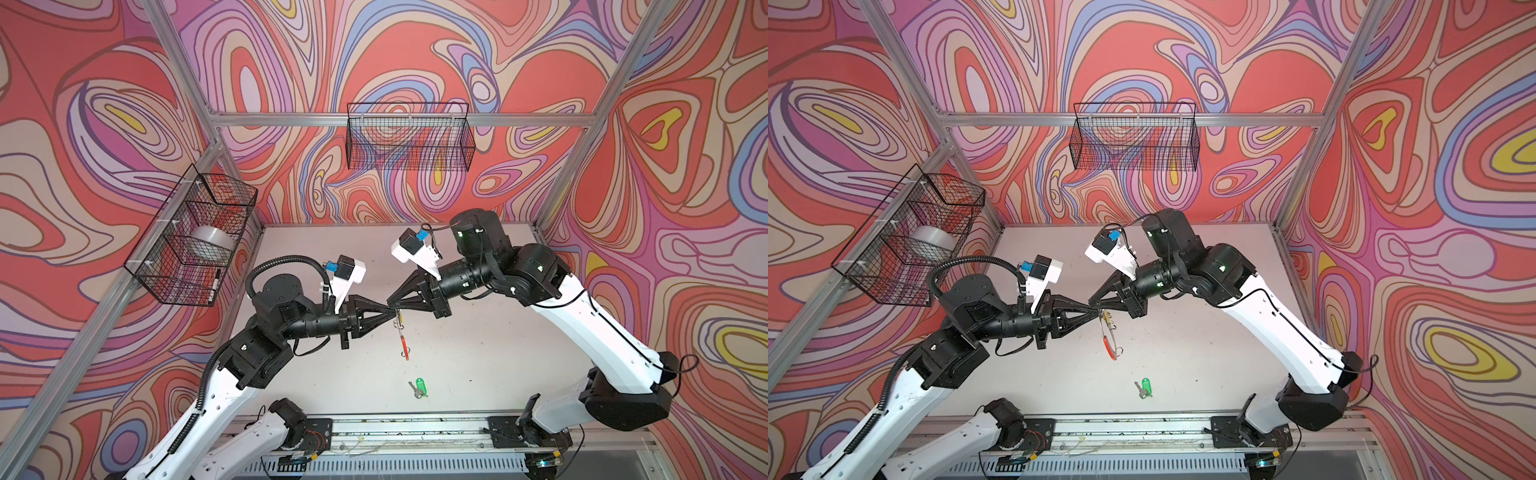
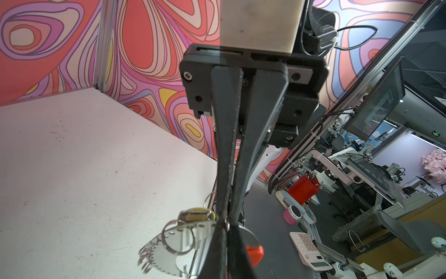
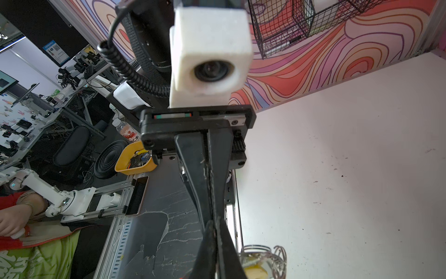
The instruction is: Remove the keys from the keyring
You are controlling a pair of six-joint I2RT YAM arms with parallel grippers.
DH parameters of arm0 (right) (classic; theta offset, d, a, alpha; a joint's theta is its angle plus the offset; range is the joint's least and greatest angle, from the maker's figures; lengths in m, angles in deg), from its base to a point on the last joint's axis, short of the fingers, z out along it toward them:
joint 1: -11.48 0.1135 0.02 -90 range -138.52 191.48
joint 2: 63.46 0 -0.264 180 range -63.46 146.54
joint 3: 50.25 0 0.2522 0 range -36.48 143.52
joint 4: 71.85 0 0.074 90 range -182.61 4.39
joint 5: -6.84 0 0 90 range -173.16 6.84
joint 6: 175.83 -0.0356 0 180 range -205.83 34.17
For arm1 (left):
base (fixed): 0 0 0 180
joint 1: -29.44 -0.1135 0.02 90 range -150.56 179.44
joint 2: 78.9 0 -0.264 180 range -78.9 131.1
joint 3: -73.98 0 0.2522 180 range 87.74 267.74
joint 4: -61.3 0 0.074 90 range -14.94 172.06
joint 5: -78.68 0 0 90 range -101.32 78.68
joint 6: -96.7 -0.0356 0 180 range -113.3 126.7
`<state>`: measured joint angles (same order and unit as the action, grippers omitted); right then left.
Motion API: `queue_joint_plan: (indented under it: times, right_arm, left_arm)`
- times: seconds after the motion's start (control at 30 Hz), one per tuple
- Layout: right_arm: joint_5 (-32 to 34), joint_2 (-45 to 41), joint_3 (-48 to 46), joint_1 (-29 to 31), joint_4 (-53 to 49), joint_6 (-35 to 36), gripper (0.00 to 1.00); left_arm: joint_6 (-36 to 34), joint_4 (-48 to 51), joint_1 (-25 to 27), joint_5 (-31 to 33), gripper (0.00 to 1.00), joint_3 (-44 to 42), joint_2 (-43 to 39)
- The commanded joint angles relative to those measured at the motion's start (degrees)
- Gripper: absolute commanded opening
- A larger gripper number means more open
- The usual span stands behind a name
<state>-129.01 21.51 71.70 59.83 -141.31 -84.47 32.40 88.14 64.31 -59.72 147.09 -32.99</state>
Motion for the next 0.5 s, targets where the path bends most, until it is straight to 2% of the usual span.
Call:
queue_joint_plan:
  times: [0.0, 0.07, 0.17, 0.23, 0.37, 0.47]
  right_arm:
    - [-0.06, -1.22, -2.19, 0.77, 2.6, -1.77, 0.0]
    - [1.45, -2.47, -3.43, 0.94, 4.77, -2.96, 0.01]
    - [5.49, -6.08, -6.59, 0.87, 10.01, -5.01, 0.31]
    - [8.0, -8.44, -8.41, 0.93, 12.99, -5.92, 0.4]
    - [13.53, -13.71, -14.43, 0.91, 17.74, -6.41, 0.48]
    - [12.43, -15.33, -18.66, 0.89, 19.52, -6.12, 0.5]
  left_arm:
    - [-0.76, -3.17, 0.07, 0.85, 0.0, -0.5, -1.58]
    - [-1.25, -3.23, 0.11, 1.2, 0.0, -0.73, -2.17]
    - [-2.2, -2.97, 0.04, 1.56, 0.0, -1.06, -2.92]
    - [-2.66, -3.21, 0.11, 1.38, 0.0, -1.25, -3.4]
    - [-3.52, -4.28, 0.07, 0.68, 0.0, -1.91, -4.37]
    - [-3.11, -6.87, 0.06, -1.16, 0.0, -2.85, -4.95]
